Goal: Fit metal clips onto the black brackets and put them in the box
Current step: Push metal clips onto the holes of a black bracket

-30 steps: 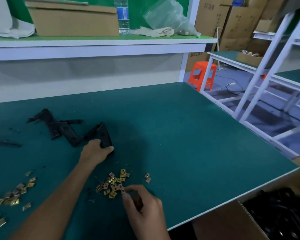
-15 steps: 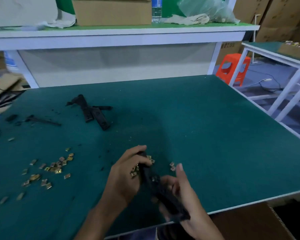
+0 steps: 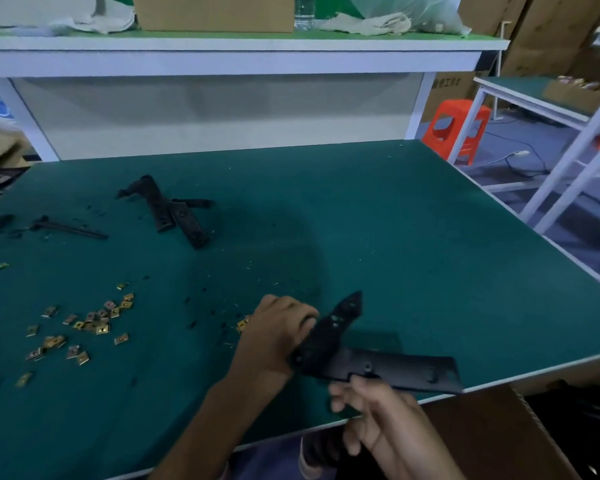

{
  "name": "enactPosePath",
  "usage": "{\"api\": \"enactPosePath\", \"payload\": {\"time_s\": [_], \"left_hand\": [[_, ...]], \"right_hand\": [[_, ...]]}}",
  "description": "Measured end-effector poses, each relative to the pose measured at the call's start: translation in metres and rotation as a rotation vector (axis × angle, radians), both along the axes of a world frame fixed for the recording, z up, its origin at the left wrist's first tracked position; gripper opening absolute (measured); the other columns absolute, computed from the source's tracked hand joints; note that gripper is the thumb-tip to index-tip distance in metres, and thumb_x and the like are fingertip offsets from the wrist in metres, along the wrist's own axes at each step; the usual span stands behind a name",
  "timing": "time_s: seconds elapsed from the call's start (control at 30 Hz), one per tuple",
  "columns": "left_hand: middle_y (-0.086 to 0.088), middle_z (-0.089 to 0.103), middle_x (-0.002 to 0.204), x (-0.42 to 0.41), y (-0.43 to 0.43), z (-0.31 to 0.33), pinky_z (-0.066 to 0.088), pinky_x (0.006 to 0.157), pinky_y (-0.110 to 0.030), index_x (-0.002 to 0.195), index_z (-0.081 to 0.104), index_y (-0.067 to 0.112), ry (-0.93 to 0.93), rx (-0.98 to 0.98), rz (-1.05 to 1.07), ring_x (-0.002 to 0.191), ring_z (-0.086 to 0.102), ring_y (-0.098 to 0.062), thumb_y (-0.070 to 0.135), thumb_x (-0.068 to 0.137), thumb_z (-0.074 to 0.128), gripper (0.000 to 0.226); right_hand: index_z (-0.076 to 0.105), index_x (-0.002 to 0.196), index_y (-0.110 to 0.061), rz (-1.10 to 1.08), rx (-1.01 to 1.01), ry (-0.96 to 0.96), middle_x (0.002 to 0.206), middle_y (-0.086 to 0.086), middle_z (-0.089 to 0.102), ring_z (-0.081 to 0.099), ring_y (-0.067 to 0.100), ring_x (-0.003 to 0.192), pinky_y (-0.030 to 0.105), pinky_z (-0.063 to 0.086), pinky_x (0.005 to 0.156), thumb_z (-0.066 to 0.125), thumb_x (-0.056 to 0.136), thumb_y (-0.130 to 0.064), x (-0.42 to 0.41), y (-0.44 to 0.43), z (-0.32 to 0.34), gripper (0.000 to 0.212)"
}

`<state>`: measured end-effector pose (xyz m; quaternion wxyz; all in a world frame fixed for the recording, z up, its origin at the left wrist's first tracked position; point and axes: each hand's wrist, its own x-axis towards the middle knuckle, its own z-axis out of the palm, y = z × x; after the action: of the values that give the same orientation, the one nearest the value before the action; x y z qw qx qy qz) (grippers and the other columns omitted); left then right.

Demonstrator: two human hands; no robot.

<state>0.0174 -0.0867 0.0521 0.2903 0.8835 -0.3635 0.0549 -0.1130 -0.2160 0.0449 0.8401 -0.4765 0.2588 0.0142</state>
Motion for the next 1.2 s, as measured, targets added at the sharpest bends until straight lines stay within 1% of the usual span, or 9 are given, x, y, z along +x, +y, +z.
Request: {"api": "enactPosePath", "payload": {"time_s": [0.07,0.2,0.33,0.5,0.6,0.73,0.87,1.0,1.2], "left_hand": [[0.006,0.068,0.082,0.003,-0.017,-0.005,0.039,0.072,-0.021,0.086,0.076,0.019,-0.166,0.103,0.014,0.082,0.056,-0.012,0.021,0.075,0.079,0.012],[0.002,0.052,0.126,0.012,-0.042,-0.022,0.032,0.1,-0.031,0.134,0.058,0.028,0.036,0.256,0.13,0.118,0.04,-0.02,0.039,0.104,0.043,0.035],[0.009,0.057,0.116,0.014,-0.033,-0.04,0.03,0.095,-0.026,0.117,0.062,0.029,-0.066,0.242,0.184,0.109,0.043,-0.015,0.039,0.107,0.034,0.031],[0.011,0.054,0.124,0.013,0.007,-0.05,0.031,0.097,-0.028,0.125,0.053,0.026,-0.128,0.251,0.285,0.111,0.043,-0.015,0.03,0.107,0.016,0.04],[-0.001,0.064,0.094,0.004,0.028,-0.043,0.037,0.081,-0.03,0.1,0.066,0.011,-0.282,-0.003,0.315,0.086,0.043,-0.017,0.022,0.104,0.034,0.034],[-0.002,0.06,0.085,0.0,0.044,-0.044,0.038,0.075,-0.033,0.09,0.063,0.008,-0.343,-0.12,0.486,0.077,0.045,-0.019,0.019,0.101,0.042,0.027],[0.007,0.061,0.086,-0.007,0.054,-0.043,0.039,0.072,-0.025,0.092,0.06,0.016,-0.097,-0.34,0.542,0.078,0.049,-0.013,0.026,0.104,0.046,0.021],[0.014,0.07,0.079,-0.009,0.054,-0.039,0.049,0.063,-0.015,0.086,0.063,0.024,0.325,-0.689,0.65,0.07,0.066,-0.004,0.031,0.1,0.057,0.016],[-0.008,0.076,0.084,-0.008,0.056,-0.04,0.056,0.063,-0.023,0.1,0.067,0.011,0.756,-1.141,0.558,0.076,0.072,-0.019,0.01,0.098,0.061,0.006]], "right_hand": [[0.067,0.096,0.008,-0.112,-0.043,-0.001,0.077,0.024,0.072,0.066,0.025,0.054,0.028,0.04,0.031,0.068,0.064,-0.013,-0.005,-0.017,0.002,0.039],[0.065,0.111,-0.001,-0.174,-0.098,-0.034,0.074,0.02,0.07,0.065,0.023,0.053,0.028,0.045,0.034,0.066,0.075,-0.023,-0.013,-0.04,0.008,0.042],[0.065,0.112,-0.002,-0.202,-0.107,-0.079,0.07,0.016,0.064,0.061,0.021,0.052,0.027,0.046,0.035,0.065,0.077,-0.029,-0.012,-0.046,0.011,0.044],[0.063,0.103,0.006,-0.16,-0.013,-0.096,0.067,0.017,0.061,0.062,0.023,0.05,0.029,0.049,0.037,0.064,0.077,-0.023,0.008,-0.031,0.004,0.039],[0.064,0.087,0.003,-0.142,0.03,-0.122,0.066,0.016,0.063,0.064,0.023,0.052,0.028,0.052,0.041,0.063,0.085,-0.017,0.028,-0.014,0.003,0.02],[0.059,0.08,-0.003,-0.168,-0.002,-0.135,0.06,0.012,0.055,0.062,0.023,0.05,0.029,0.052,0.042,0.057,0.099,-0.009,0.057,0.007,-0.004,0.02],[0.063,0.079,0.003,-0.154,-0.1,-0.159,0.061,0.014,0.061,0.06,0.022,0.048,0.028,0.05,0.041,0.055,0.1,-0.006,0.069,0.021,-0.01,0.024],[0.063,0.083,0.004,-0.156,-0.127,-0.179,0.061,0.015,0.061,0.061,0.022,0.048,0.027,0.05,0.041,0.052,0.1,-0.004,0.068,0.02,-0.016,0.022],[0.076,0.066,-0.011,-0.113,-0.152,-0.202,0.064,0.013,0.066,0.063,0.022,0.05,0.028,0.051,0.042,0.054,0.099,-0.005,0.071,0.02,-0.022,0.04]]}}
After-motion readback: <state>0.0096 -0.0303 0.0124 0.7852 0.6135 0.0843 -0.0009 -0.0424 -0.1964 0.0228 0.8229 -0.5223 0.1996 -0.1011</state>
